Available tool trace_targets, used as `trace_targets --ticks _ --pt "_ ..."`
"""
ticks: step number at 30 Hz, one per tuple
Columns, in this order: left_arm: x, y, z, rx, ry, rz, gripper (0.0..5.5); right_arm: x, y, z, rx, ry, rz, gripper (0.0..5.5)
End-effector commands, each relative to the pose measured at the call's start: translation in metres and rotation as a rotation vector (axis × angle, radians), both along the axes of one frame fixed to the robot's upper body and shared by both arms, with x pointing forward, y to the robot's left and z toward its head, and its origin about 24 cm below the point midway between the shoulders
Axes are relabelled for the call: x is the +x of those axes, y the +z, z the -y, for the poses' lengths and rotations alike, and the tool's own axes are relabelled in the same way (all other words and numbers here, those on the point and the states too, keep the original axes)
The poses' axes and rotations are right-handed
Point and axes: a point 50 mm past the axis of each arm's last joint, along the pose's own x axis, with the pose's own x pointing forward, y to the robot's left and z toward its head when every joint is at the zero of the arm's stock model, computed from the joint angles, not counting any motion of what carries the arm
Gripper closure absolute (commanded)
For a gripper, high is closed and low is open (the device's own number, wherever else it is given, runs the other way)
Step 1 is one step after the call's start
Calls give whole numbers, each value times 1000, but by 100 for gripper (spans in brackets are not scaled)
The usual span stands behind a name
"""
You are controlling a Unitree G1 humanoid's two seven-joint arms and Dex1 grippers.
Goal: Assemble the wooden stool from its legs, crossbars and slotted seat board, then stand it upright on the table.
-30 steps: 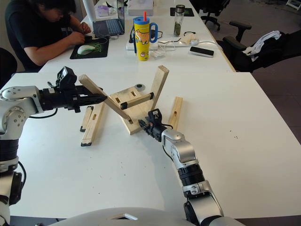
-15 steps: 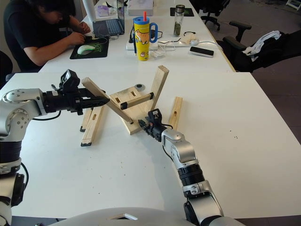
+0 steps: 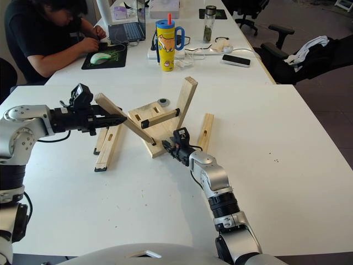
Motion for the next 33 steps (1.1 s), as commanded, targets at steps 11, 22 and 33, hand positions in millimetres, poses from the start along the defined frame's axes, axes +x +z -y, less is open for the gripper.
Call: trace_targets --ticks 11,22,33 --pt "-7 -1 22 57 -39 21 347 -12 -26 1 -72 11 -146 355" --pt "-25 -14 33 71 -138 -28 347 -17 -36 4 -98 16 -223 355" --pt "-30 -26 59 52 -195 -58 347 -22 -39 1 -119 51 -259 355"
